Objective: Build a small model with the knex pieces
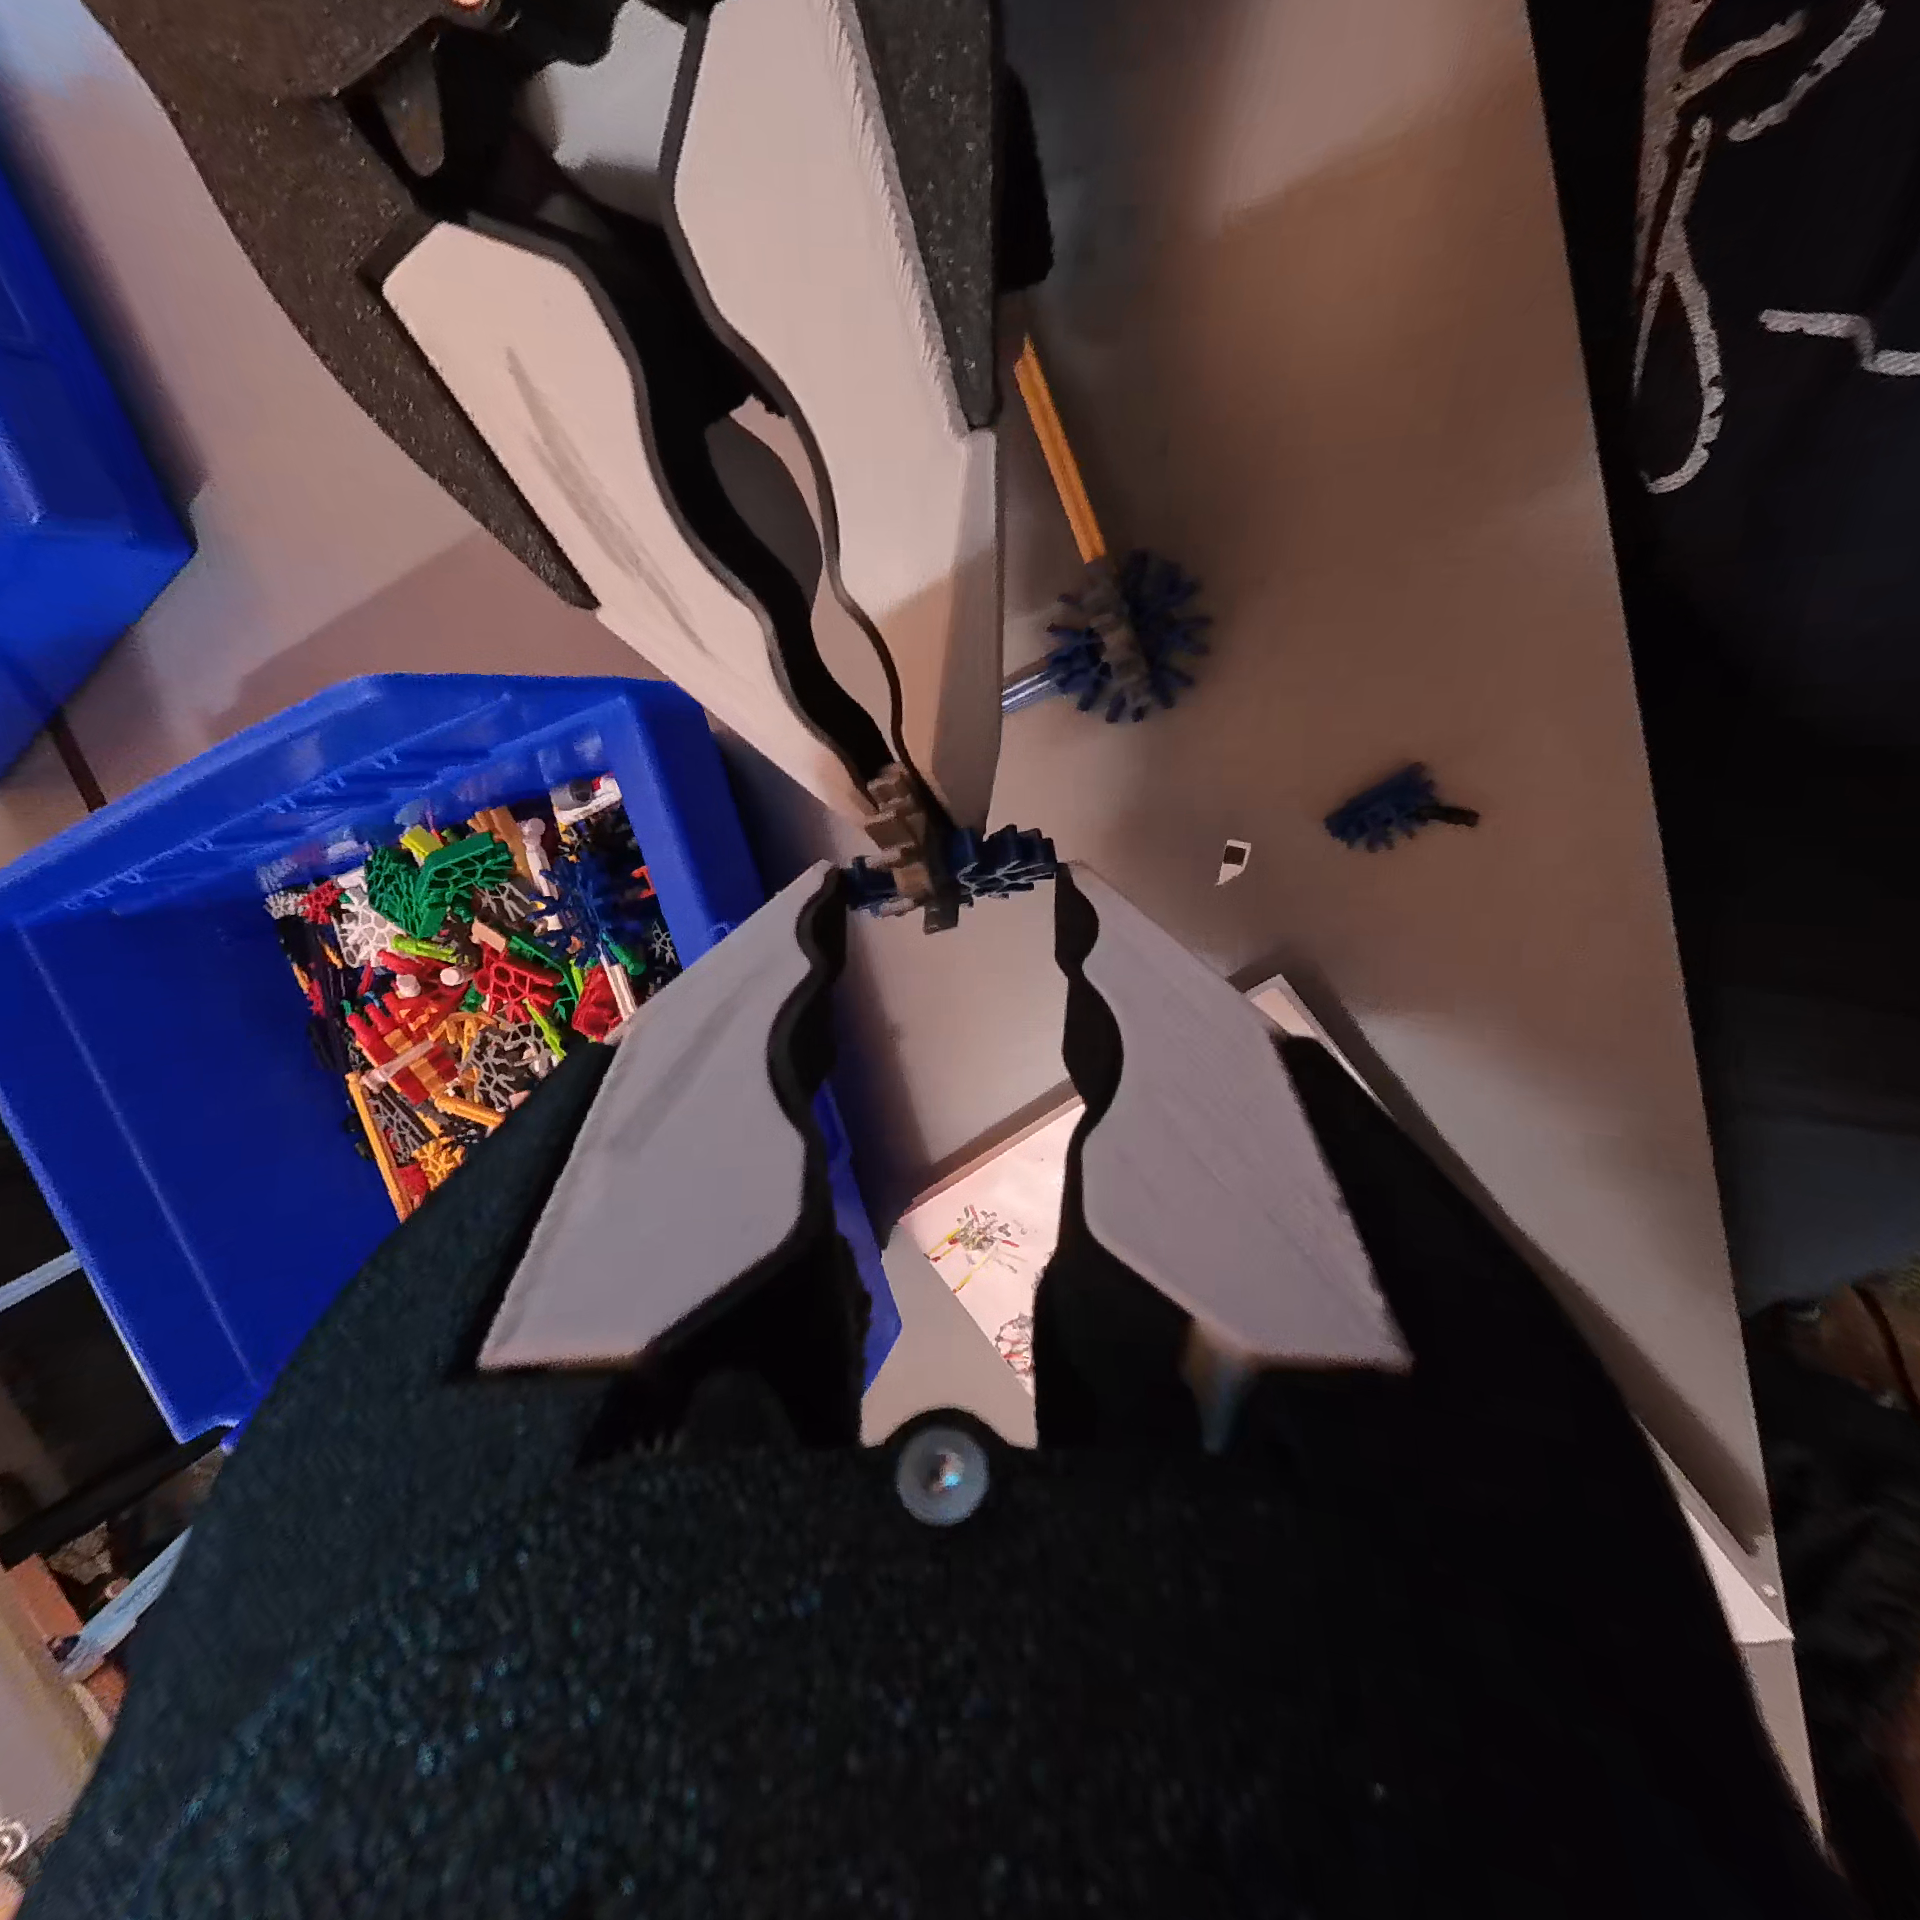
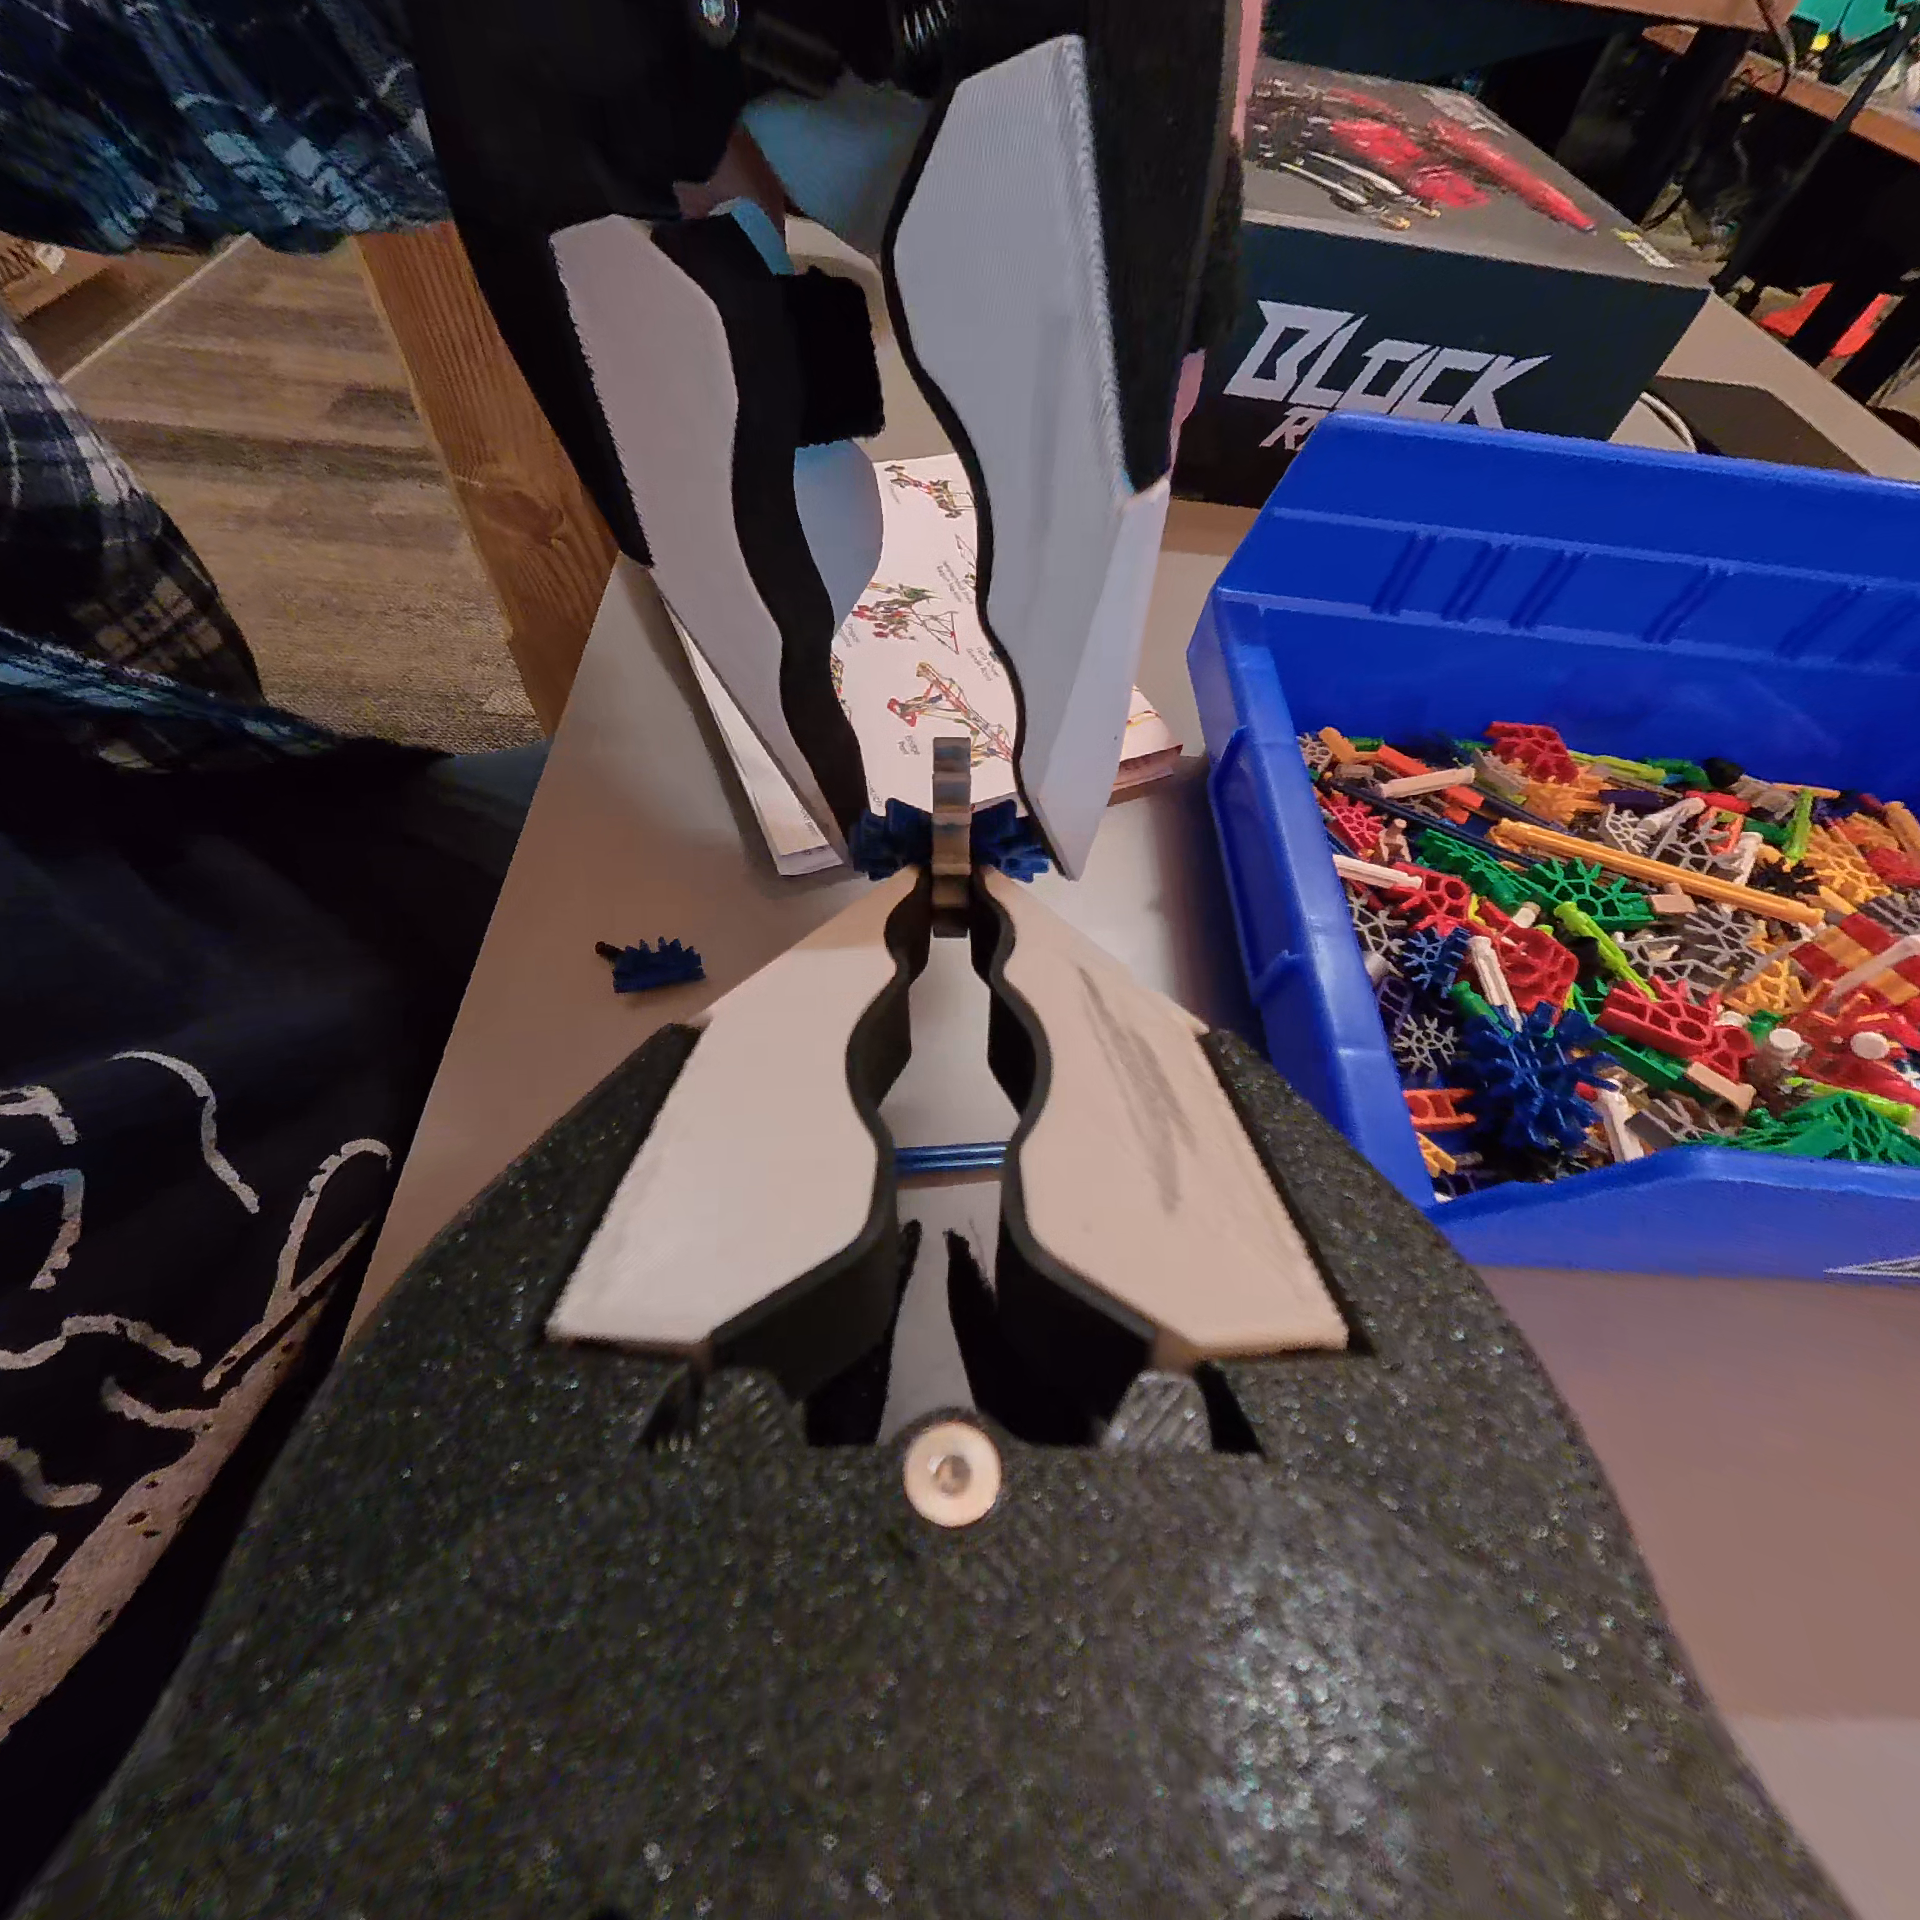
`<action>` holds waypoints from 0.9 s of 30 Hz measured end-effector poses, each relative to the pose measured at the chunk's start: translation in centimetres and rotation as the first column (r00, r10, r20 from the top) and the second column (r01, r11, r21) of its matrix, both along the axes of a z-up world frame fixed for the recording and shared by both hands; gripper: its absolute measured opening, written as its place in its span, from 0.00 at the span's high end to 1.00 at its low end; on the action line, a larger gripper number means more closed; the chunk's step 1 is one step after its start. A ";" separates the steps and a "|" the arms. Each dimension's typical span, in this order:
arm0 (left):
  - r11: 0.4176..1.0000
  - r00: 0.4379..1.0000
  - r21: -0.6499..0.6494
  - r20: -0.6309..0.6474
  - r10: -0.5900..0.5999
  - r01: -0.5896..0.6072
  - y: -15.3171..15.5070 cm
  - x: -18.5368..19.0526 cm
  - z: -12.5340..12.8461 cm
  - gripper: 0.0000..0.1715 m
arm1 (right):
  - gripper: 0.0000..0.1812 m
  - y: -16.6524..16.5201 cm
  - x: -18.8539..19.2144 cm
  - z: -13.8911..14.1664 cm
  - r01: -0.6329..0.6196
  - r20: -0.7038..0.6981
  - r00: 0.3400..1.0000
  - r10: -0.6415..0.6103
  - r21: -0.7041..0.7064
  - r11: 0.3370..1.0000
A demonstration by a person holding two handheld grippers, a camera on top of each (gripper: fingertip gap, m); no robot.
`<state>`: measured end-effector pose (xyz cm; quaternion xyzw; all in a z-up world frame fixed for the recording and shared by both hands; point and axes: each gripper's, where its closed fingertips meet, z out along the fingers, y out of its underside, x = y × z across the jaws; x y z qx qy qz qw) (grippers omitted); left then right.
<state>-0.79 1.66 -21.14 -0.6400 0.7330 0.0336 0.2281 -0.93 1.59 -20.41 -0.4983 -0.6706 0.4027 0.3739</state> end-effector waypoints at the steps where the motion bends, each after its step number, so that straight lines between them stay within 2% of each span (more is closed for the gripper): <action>1: 1.000 1.000 0.005 0.002 0.004 -0.004 0.1 0.0 0.0 0.78 | 0.97 0.0 0.0 0.0 0.002 0.000 1.000 -0.002 0.001 1.000; 12: 0.999 0.999 0.047 -0.031 0.007 -0.006 0.8 -0.3 -0.8 0.78 | 0.97 0.6 -0.2 -0.8 0.039 0.035 0.999 -0.040 0.045 0.998; 19: 0.999 0.999 -0.016 -0.034 0.036 -0.036 0.6 -0.5 -1.5 0.78 | 0.97 0.6 -0.3 -1.3 0.036 0.056 0.998 -0.039 0.065 0.997; 27: 0.998 0.998 -0.030 -0.048 0.050 -0.052 0.7 -0.8 -3.6 0.78 | 0.97 0.6 -0.3 -2.8 0.030 0.125 0.991 -0.046 0.125 0.992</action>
